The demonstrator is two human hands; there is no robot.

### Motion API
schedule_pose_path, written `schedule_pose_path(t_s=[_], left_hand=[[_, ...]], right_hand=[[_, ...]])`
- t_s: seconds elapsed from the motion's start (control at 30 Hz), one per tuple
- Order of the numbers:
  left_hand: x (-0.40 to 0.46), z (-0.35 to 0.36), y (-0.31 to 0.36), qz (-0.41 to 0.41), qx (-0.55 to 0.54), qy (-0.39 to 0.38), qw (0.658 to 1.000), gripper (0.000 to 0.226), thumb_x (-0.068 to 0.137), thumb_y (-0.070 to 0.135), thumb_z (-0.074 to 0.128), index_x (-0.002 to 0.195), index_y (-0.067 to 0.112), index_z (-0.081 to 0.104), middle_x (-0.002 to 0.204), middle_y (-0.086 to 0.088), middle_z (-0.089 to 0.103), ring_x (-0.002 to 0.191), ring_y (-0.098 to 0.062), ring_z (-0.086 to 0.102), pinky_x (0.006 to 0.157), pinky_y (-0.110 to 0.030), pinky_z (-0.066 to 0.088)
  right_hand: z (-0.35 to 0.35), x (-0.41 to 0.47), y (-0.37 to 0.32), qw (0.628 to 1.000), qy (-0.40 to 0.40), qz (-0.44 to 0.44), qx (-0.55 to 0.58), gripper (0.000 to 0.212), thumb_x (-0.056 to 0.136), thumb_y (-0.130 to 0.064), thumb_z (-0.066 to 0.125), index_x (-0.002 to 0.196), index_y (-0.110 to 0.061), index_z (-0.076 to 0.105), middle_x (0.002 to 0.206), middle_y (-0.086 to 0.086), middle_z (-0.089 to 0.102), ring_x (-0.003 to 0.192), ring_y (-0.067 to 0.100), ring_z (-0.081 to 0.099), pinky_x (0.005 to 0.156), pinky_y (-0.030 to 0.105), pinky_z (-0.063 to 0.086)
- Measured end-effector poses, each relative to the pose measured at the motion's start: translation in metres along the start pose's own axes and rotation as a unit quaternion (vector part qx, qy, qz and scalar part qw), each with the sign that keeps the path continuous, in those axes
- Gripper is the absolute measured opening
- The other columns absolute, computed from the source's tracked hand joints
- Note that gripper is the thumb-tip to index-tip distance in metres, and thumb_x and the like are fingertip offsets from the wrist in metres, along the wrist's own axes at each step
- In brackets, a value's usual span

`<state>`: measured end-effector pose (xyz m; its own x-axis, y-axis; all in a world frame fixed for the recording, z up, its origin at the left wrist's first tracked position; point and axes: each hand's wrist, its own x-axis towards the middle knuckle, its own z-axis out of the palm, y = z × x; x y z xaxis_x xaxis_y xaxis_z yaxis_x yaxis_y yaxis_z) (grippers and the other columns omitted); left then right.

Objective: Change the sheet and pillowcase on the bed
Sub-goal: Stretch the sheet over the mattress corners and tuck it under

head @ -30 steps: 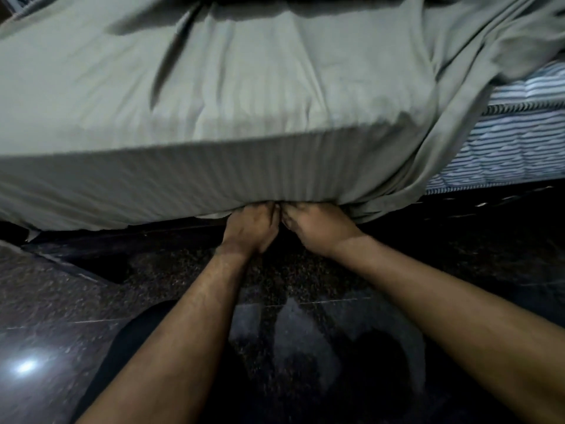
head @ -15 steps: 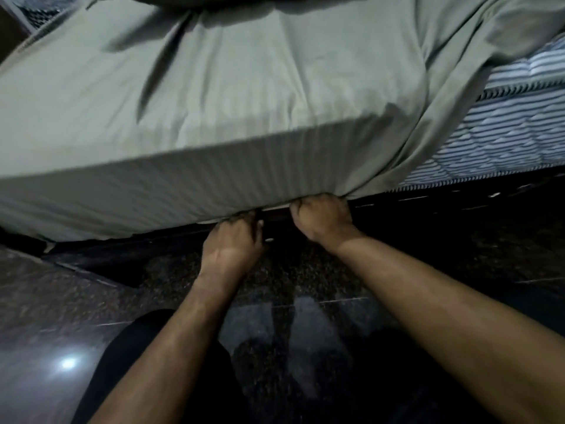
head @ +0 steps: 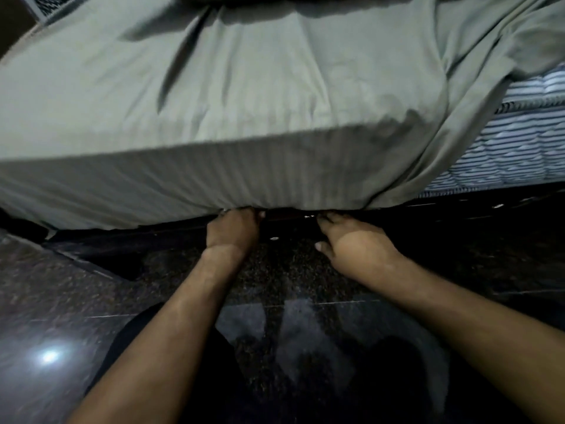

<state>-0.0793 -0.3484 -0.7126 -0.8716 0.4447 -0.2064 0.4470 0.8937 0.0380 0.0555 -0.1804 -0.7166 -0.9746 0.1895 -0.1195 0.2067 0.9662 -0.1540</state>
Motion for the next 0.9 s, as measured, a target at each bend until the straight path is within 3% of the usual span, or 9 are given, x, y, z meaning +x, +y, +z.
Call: schedule_pose_path(t_s=[0.1,0.27,0.4,0.5,0.57,0.6,0.7,0.83,0.9], left_hand=[[-0.005,-0.007,0.011,0.015,0.076,0.014,0.997,0.037,0.106,0.032,0.041,0.130,0.013,0.062,0.129,-0.017,0.064,0.119,-0.036,0.062,0.093,-0.040,0.049],[-0.009,-0.023,0.031,0.012,0.071,0.023,0.997,0.031,0.103,0.018,0.046,0.125,0.009,0.066,0.122,-0.018,0.067,0.112,-0.038,0.066,0.088,-0.044,0.052],[-0.034,-0.041,0.064,0.098,0.019,0.157,0.982,0.030,0.099,0.035,0.055,0.093,0.011,0.070,0.089,-0.017,0.072,0.086,-0.039,0.071,0.069,-0.041,0.054],[-0.048,-0.048,0.105,0.209,-0.041,0.255,0.943,0.033,0.099,0.040,0.056,0.079,0.016,0.065,0.079,-0.006,0.070,0.072,-0.034,0.069,0.051,-0.035,0.047],[-0.052,-0.056,0.132,0.296,-0.079,0.311,0.900,0.023,0.099,0.035,0.057,0.097,0.018,0.071,0.103,-0.004,0.073,0.086,-0.028,0.072,0.061,-0.037,0.054],[-0.052,-0.061,0.147,0.337,-0.090,0.318,0.881,0.025,0.098,0.032,0.058,0.112,0.015,0.071,0.123,-0.008,0.069,0.103,-0.027,0.070,0.078,-0.037,0.057],[-0.046,-0.077,0.185,0.404,-0.058,0.312,0.858,0.056,0.097,0.035,0.054,0.145,0.007,0.049,0.157,-0.015,0.040,0.143,-0.027,0.042,0.118,-0.037,0.033],[-0.033,-0.106,0.229,0.364,-0.060,0.266,0.891,0.078,0.096,0.056,0.051,0.154,0.007,0.034,0.159,-0.012,0.037,0.147,-0.026,0.034,0.119,-0.039,0.027],[-0.023,-0.116,0.250,0.336,-0.049,0.253,0.906,0.084,0.090,0.068,0.052,0.150,0.012,0.039,0.152,-0.007,0.047,0.140,-0.027,0.042,0.111,-0.042,0.035]], right_hand=[[-0.013,-0.013,0.012,0.997,0.083,-0.012,0.003,0.029,0.098,-0.042,0.050,0.111,-0.020,0.065,0.122,0.001,0.062,0.113,0.025,0.060,0.089,0.036,0.053],[-0.026,-0.026,0.055,0.988,0.154,-0.021,-0.019,0.022,0.096,-0.030,0.054,0.107,-0.016,0.067,0.111,0.003,0.064,0.106,0.027,0.060,0.088,0.037,0.052],[-0.045,-0.041,0.076,0.968,0.248,-0.008,-0.044,0.023,0.097,-0.029,0.046,0.099,-0.016,0.065,0.099,0.005,0.060,0.095,0.029,0.058,0.081,0.043,0.049],[-0.075,-0.047,0.094,0.931,0.359,0.038,-0.050,0.017,0.096,-0.027,0.054,0.101,-0.015,0.064,0.100,0.010,0.056,0.095,0.032,0.053,0.078,0.045,0.046],[-0.098,-0.051,0.109,0.907,0.406,0.104,-0.028,0.020,0.092,-0.028,0.059,0.106,-0.014,0.062,0.107,0.014,0.053,0.101,0.034,0.051,0.085,0.045,0.043],[-0.110,-0.052,0.120,0.893,0.427,0.139,0.007,0.024,0.091,-0.028,0.061,0.109,-0.012,0.060,0.111,0.017,0.051,0.105,0.035,0.050,0.090,0.044,0.043],[-0.138,-0.048,0.154,0.849,0.460,0.194,0.172,0.037,0.089,-0.028,0.065,0.114,-0.003,0.054,0.116,0.022,0.054,0.110,0.039,0.052,0.098,0.044,0.044],[-0.160,-0.036,0.180,0.853,0.416,0.242,0.203,0.043,0.093,-0.040,0.062,0.112,-0.002,0.063,0.111,0.025,0.061,0.109,0.042,0.057,0.096,0.043,0.044],[-0.168,-0.027,0.184,0.854,0.390,0.296,0.175,0.062,0.093,-0.053,0.057,0.128,-0.002,0.054,0.121,0.027,0.059,0.117,0.043,0.053,0.099,0.046,0.041]])
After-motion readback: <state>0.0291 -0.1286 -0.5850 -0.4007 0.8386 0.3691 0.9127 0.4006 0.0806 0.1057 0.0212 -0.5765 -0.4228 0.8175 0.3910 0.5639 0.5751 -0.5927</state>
